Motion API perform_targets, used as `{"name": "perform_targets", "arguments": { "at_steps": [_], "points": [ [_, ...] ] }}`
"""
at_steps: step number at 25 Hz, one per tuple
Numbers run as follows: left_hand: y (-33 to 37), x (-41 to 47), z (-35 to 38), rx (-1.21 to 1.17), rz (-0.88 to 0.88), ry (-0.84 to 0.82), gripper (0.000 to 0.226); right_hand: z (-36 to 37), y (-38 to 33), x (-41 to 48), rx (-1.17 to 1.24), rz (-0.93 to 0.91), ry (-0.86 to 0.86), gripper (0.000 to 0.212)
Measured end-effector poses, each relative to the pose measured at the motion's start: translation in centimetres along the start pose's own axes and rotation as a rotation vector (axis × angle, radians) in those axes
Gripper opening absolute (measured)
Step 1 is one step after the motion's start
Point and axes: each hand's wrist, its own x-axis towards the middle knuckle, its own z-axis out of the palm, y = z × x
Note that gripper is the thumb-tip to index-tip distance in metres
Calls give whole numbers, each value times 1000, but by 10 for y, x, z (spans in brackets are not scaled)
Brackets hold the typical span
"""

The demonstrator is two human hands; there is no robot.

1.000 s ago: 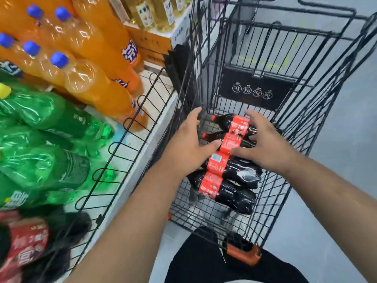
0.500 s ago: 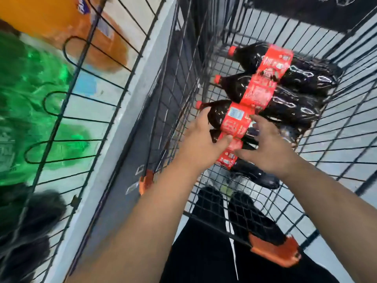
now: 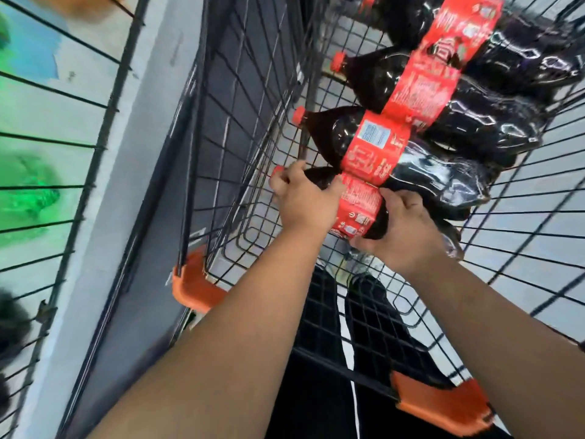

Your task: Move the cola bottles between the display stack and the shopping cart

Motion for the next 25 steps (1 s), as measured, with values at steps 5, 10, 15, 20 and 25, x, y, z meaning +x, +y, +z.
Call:
{"name": "perform_targets", "arguments": {
  "at_steps": [5,10,15,20,25],
  "points": [
    [-17,6,9,-377,-165,-62,86,3,13,2,-78,-26,27,101],
    [-24,12,14,-485,-115,-96,89,10,21,9,-8,54,-123,117],
    [-30,15,28,-718,-335,-92,94,4,25,22,116,53,-268,124],
    [-29,17,30,-778,-379,-144,76,2,28,23,164,51,-275,122],
    [-26,15,21,-769,-322,-82,64,8,23,17,253,25,-254,115]
  ]
}}
